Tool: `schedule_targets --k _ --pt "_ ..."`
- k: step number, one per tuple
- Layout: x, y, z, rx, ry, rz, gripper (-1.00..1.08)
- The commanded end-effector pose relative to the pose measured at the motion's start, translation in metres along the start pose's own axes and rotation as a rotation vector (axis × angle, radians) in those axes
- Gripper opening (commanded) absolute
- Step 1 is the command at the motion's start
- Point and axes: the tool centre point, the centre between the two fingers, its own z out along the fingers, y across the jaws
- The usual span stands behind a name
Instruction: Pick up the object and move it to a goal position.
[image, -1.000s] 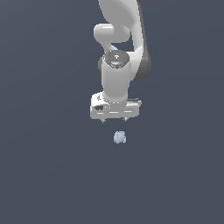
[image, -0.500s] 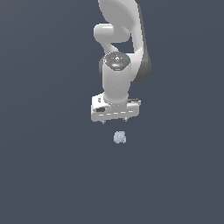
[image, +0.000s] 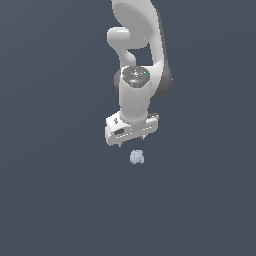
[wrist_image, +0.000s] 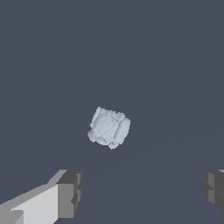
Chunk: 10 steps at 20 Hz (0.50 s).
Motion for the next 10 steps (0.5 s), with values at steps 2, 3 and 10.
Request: schedule_targets --k 2,3,10 --pt "0.001 -0.001 0.007 -0.001 -0.003 -0.103 1.0" --pt "0.002 -0.002 0.009 -0.002 -0.004 -0.133 1.0" --pt "0.005 -0.005 0.022 -0.002 -0.009 -0.342 1.0"
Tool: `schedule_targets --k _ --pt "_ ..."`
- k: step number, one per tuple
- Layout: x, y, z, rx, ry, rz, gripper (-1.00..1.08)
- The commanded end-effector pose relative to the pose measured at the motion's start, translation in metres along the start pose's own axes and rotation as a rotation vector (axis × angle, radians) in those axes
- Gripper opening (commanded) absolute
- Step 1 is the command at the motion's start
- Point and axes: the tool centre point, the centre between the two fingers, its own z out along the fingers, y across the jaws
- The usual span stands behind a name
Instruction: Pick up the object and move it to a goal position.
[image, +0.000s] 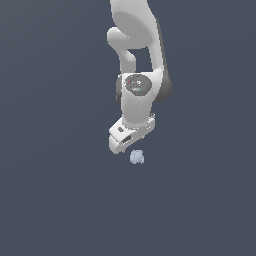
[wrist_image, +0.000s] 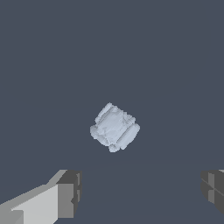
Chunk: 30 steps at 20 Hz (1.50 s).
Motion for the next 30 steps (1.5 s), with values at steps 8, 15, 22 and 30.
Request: schedule_targets --k 8,15,22,30 --pt "0.006 -0.003 0.018 0.002 -0.001 -0.285 1.0" --pt "0.01 -0.006 0.03 0.005 0.002 -0.493 1.0" --pt "0.015 -0.009 0.04 0.008 0.01 -0.69 1.0" --pt "0.018 -0.011 0.048 0.008 0.018 -0.833 1.0"
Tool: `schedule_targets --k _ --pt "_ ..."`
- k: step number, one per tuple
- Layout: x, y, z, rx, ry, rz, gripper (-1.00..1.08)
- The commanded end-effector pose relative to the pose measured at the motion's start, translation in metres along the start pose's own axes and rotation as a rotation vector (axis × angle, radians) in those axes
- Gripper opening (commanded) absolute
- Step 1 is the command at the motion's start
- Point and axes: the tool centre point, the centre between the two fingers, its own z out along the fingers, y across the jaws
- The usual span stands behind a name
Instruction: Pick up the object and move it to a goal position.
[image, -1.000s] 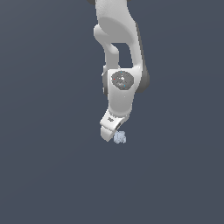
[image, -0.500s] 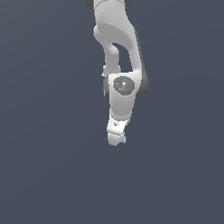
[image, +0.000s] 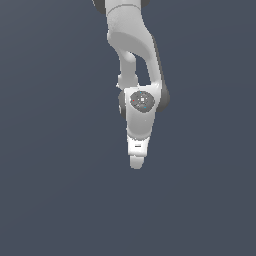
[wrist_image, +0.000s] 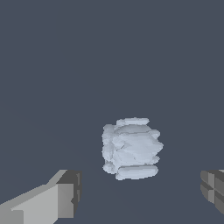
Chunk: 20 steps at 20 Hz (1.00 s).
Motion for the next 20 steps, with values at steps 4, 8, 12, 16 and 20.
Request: schedule_targets --k 4,8,12,16,20 --pt "0.002 0.0 0.003 -0.001 0.003 -0.059 1.0" --pt "0.002 0.001 0.003 -0.001 0.004 -0.071 1.0" --pt "0.002 0.0 0.007 -0.001 0.004 -0.066 1.0" --pt "0.002 0.0 0.022 -0.001 0.004 -0.069 1.0" --pt "0.002 -0.001 0.043 -0.001 0.004 -0.071 1.0"
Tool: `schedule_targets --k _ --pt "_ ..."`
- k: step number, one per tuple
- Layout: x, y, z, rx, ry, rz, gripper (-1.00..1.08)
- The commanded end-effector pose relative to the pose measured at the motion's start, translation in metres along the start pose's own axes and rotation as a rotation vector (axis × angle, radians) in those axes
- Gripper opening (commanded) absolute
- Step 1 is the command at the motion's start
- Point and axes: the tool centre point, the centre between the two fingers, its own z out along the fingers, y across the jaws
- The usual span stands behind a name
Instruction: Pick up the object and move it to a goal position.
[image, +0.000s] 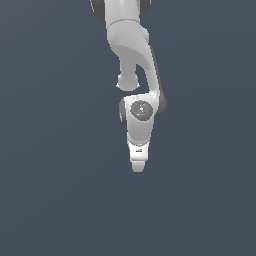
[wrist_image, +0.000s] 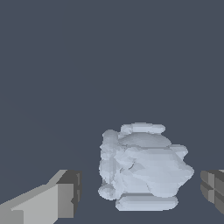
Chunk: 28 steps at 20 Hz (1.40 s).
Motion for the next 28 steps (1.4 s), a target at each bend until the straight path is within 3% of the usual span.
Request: schedule_targets --k 1,6,7,20,28 --pt "0.0 0.0 0.011 0.0 0.0 -0.001 1.0" --pt "0.0 0.001 0.019 0.0 0.0 -0.001 1.0" --pt "0.0 0.001 0.019 0.0 0.0 -0.001 -1.0" --pt "0.0 0.0 0.016 -0.001 0.0 -0.001 -1.0" --pt "0.001 -0.014 -0.005 -0.001 -0.001 -0.001 -1.0"
